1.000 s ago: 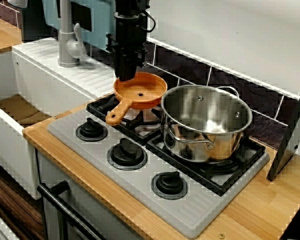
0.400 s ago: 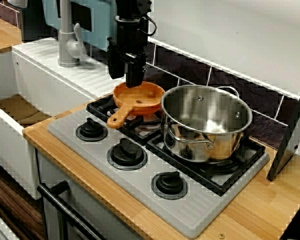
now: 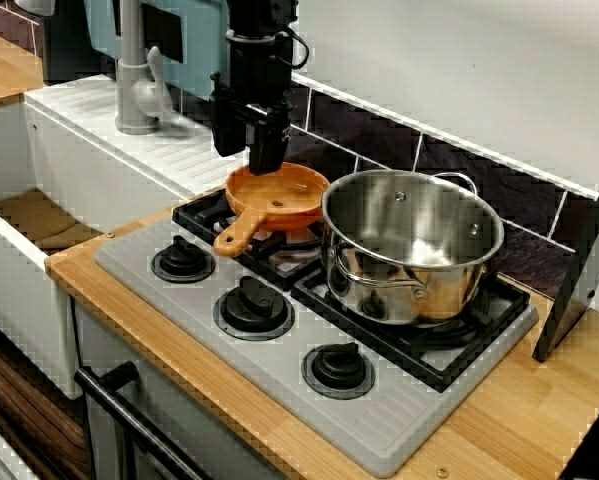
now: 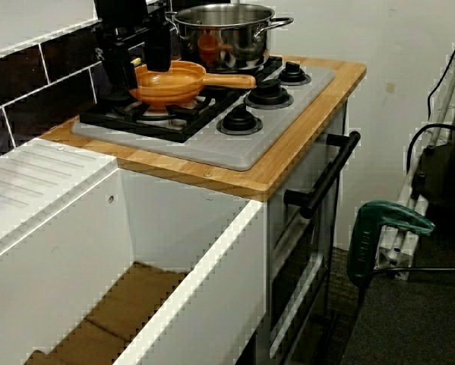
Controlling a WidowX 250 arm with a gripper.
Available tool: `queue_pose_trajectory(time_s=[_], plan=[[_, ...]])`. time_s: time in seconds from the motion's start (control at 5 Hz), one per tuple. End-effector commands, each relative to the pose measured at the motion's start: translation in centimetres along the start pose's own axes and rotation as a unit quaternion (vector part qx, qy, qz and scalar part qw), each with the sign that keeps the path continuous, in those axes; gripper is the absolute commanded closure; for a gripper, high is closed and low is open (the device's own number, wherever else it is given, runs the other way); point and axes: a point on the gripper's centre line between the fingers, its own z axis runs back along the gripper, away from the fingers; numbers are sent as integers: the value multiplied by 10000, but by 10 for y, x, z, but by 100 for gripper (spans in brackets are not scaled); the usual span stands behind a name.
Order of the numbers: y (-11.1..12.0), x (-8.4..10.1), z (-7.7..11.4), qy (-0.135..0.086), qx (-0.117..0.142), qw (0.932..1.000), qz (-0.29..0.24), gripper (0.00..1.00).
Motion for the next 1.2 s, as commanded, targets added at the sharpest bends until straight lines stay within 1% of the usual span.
queue_pose_trajectory(time_s=[0.0,0.4,0.6,0.8,1.0], plan=[[-6,-6,37,-505,94,9987,-48,0],[-34,-27,46,-742,109,9971,-102,0],[-48,-37,49,-861,62,9963,-55,0],[-61,-46,46,-1080,-81,9939,200,0],[-69,-49,39,-1158,-54,9921,487,0]])
